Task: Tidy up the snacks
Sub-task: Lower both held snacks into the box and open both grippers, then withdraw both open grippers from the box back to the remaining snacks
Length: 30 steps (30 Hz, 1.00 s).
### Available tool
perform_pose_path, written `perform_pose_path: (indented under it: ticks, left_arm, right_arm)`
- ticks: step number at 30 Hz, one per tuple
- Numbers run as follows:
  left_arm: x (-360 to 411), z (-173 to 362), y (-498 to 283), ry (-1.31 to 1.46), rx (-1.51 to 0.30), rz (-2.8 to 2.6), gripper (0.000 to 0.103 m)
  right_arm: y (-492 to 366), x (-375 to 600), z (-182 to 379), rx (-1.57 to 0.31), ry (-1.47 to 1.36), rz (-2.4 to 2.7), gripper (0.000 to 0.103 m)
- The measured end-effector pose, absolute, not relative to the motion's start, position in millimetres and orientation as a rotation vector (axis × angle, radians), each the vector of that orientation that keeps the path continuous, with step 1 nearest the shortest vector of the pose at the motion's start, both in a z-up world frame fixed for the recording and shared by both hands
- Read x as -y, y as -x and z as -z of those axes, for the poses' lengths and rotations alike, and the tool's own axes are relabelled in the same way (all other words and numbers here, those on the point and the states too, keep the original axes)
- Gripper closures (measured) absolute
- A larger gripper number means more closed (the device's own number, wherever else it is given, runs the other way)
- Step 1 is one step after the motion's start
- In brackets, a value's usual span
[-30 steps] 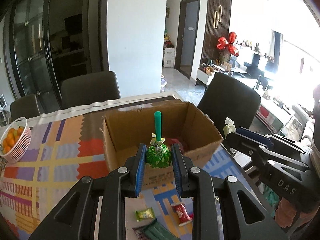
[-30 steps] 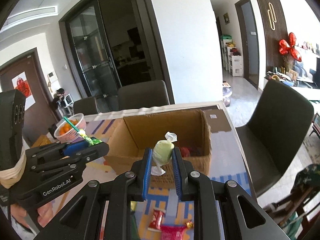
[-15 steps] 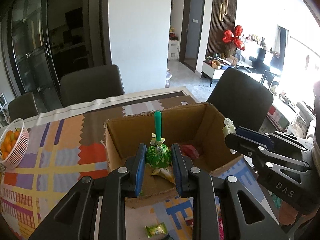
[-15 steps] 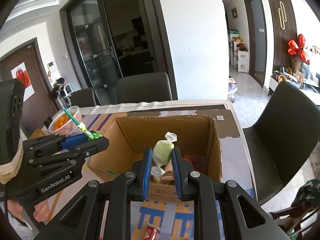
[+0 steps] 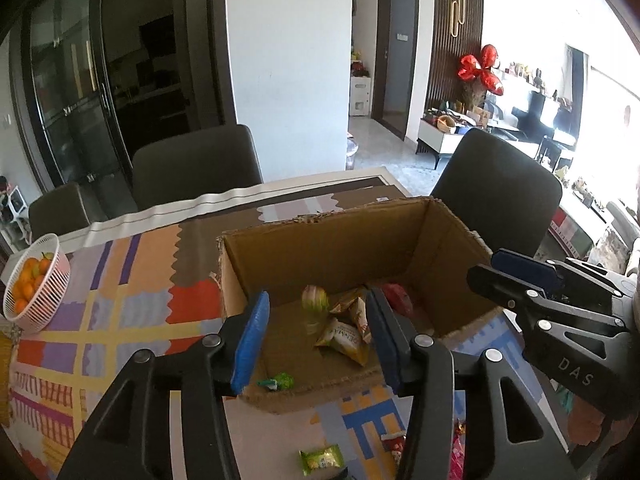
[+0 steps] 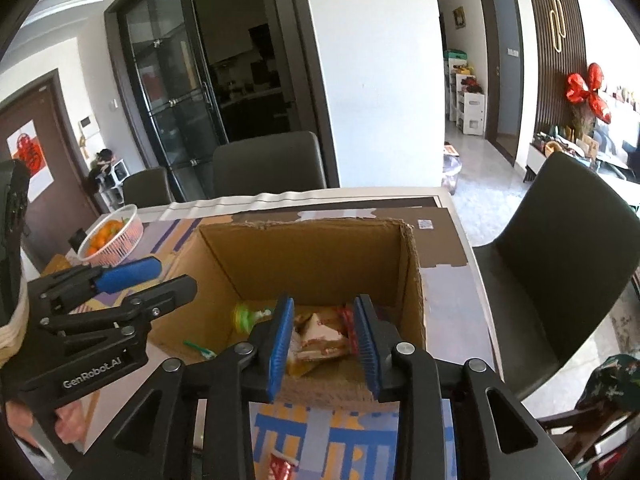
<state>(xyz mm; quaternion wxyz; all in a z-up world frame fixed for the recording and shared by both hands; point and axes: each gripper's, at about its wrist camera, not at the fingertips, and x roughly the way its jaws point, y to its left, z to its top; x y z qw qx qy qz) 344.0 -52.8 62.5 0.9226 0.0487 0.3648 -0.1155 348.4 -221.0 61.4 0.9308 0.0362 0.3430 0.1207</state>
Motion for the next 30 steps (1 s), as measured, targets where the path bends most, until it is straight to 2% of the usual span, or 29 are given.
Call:
perform_pose_path:
  ticks: [2,5,17,30]
  left_arm:
    - [53.5,-66.1,-334.8,-0.096,-0.742,0.238,0.050]
    - [56.6,-68.7,-320.5,-0.105,-0.736,0.236,0.050]
    - [77.3,-67.5,-273.5,-0.106,-0.758,0.278,0.050]
    - [92.2,-42.2,-242.6,-0.133,-0.819,0.288,0.050]
  right_arm:
    - [-341.3,221.6,-62.7,-0.697,-0.065,-0.254,0.070]
    - [-328.2,223.5,-66.3,-0.689,-0.048,-0.262,0.067]
    - [-279.7,235.9,-65.4,-0.701,-0.013,-0.270,0.067]
    - [-247.7,248.4,-47.6,-0.758,0.030,-0.277,0.067]
